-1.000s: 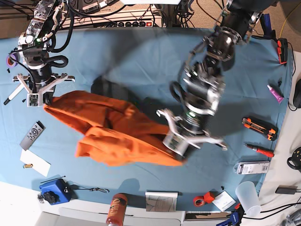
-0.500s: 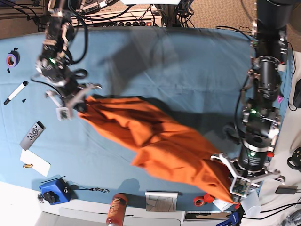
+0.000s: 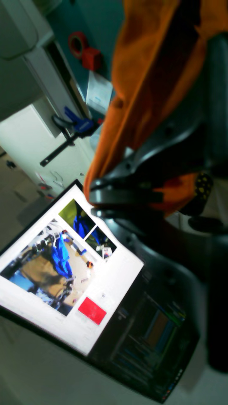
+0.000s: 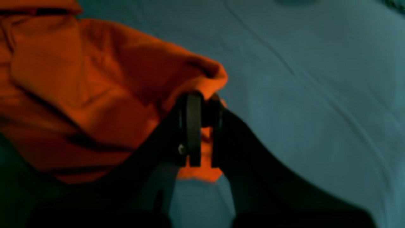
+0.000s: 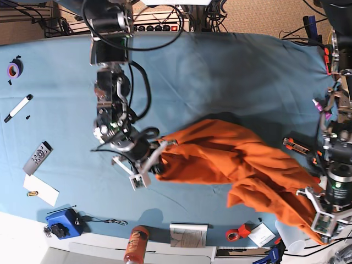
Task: Layout the t-shirt on the table in an organized manner, then fold the t-shirt properly
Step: 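Pull the shirt edge with the left gripper away from the right gripper, then release and regrasp the shirt with both grippers at new edges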
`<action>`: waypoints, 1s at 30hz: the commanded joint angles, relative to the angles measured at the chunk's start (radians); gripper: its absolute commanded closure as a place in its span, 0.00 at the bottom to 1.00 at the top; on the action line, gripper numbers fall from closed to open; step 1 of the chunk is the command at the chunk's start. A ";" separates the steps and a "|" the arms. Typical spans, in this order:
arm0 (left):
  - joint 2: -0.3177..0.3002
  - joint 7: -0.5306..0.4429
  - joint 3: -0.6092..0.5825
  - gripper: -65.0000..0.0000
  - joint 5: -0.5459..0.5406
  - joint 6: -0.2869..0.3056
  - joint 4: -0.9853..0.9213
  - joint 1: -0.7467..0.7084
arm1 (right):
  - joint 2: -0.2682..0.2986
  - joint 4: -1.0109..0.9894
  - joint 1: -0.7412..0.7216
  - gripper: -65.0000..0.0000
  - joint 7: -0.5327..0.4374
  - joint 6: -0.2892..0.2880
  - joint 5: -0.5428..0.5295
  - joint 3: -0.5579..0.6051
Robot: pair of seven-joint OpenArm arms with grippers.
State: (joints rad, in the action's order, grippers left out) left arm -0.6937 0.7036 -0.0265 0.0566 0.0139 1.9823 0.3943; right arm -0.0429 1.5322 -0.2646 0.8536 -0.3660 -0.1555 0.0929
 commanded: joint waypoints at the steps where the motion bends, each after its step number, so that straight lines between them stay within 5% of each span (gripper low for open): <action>1: -0.027 -0.024 0.019 1.00 -0.008 -0.012 0.013 0.027 | -0.003 0.017 -0.036 1.00 -0.013 -0.003 -0.008 -0.001; 3: -0.035 -0.024 0.023 1.00 -0.046 0.016 0.013 0.027 | -0.003 0.017 -0.056 1.00 0.024 -0.004 -0.008 -0.002; 7: -0.037 -0.024 0.023 1.00 -0.177 0.121 0.015 0.027 | 0.010 0.018 -0.098 0.72 0.160 0.001 -0.008 -0.006; 16: 0.003 -0.032 0.022 1.00 -0.388 0.303 0.100 0.003 | 0.010 0.019 -0.136 0.71 0.209 0.003 -0.008 -0.221; 23: 0.169 -0.042 0.002 1.00 -0.489 0.386 0.111 -0.068 | 0.070 0.019 -0.134 0.71 0.259 -0.016 -0.066 -0.425; 30: 0.358 -0.049 -0.224 1.00 -0.439 0.390 0.111 -0.113 | 0.214 0.019 -0.105 0.71 0.279 -0.015 -0.069 -0.508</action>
State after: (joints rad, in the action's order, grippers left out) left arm -0.3344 0.6888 -0.2581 -0.3725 0.4114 2.0777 0.2604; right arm 0.1596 1.5330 -0.3473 1.1511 -0.3820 -0.2104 -0.4137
